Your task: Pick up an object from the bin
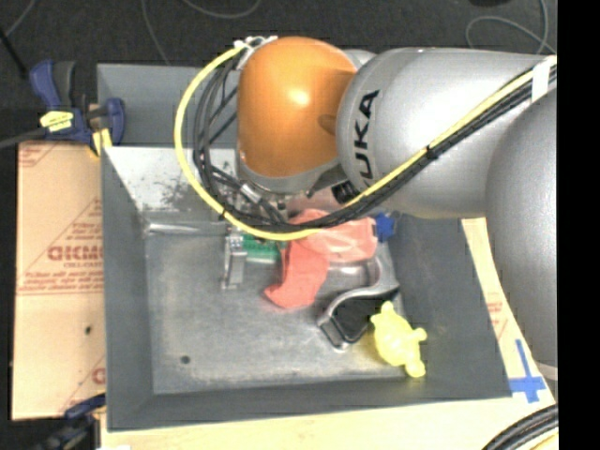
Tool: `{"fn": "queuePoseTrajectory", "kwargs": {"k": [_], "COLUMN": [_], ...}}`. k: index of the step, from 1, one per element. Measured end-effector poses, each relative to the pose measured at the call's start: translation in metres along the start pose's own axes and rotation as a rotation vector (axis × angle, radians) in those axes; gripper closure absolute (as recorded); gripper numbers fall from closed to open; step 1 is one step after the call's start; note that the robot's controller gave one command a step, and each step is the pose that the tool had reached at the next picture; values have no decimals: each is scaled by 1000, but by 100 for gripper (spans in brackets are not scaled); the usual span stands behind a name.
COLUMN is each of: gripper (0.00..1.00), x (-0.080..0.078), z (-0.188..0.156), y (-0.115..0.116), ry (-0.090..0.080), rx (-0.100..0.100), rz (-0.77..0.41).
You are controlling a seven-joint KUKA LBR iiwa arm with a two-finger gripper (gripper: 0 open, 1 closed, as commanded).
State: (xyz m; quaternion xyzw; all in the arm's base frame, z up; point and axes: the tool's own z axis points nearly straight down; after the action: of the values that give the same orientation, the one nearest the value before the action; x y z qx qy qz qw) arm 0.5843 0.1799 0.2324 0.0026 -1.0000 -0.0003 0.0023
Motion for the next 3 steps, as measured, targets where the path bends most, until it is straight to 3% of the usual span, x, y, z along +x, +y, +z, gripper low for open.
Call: {"fn": "queuePoseTrajectory", "kwargs": {"k": [1,2,3], "gripper": [0,0,0], "x": [0,-8,-3], "z": [-5,26,12], "y": [-1,-13,-49], "ry": [-6,-13,5], "rx": [-1,-4,2], "rz": [3,54,-17]}}
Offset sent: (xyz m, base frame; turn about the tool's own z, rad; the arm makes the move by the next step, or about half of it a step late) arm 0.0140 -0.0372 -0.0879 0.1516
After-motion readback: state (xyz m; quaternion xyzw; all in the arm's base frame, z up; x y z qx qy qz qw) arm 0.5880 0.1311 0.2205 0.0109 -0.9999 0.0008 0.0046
